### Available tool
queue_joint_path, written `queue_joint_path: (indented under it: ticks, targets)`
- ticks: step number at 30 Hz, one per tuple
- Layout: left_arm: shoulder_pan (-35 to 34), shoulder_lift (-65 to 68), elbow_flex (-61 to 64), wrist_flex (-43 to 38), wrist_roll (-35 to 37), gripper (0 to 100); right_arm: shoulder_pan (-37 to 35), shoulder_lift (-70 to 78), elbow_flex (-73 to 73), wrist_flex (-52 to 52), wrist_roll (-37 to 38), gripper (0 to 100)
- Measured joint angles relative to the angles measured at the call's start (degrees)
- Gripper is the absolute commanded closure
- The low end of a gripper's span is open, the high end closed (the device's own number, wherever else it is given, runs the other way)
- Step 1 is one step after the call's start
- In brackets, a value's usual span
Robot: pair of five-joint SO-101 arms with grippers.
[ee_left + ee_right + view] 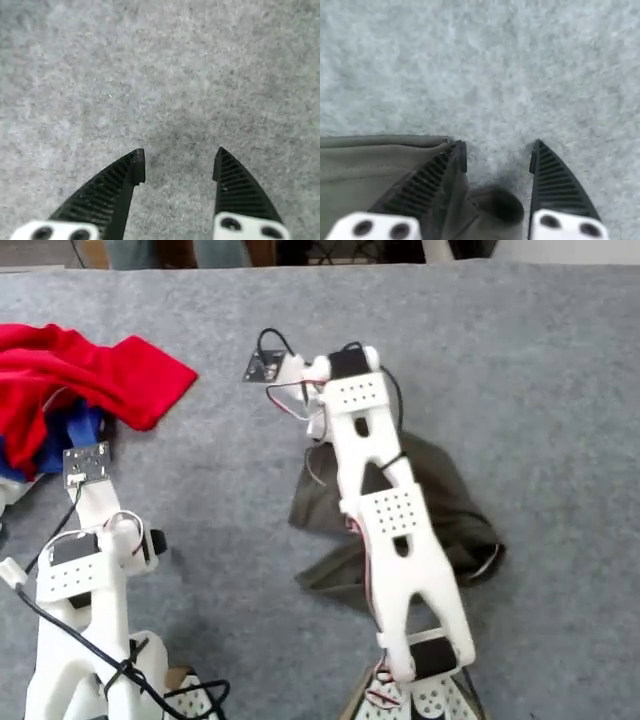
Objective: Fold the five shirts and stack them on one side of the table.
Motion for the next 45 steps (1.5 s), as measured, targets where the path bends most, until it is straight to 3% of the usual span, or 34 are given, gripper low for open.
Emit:
queue_joint_path:
  ticks: [9, 17, 27, 34, 39, 45]
  targets:
    - [0.0, 0.0, 0.0, 0.0, 0.0, 76, 0.18, -6.95, 1.23, 2.11, 0.0, 77.3]
    - [0.0, 0.0, 0.0, 0.0, 0.0, 76, 0.18, -22.07, 19.78, 2.11, 2.29, 77.3]
    - [0.0, 0.0, 0.0, 0.0, 0.0, 76, -1.76, -23.12, 36.84, -6.59, 3.52, 77.3]
    - [0.0, 0.0, 0.0, 0.0, 0.0, 76, -2.02, -18.9, 33.93, -7.65, 3.52, 78.3]
    - [0.0, 0.0, 0.0, -0.09, 0.0, 76, -1.93, -13.89, 26.11, -6.33, 3.52, 94.6]
    - [0.0, 0.0, 0.0, -0.09, 0.0, 76, -1.85, -9.76, 14.68, -1.49, 3.52, 97.9]
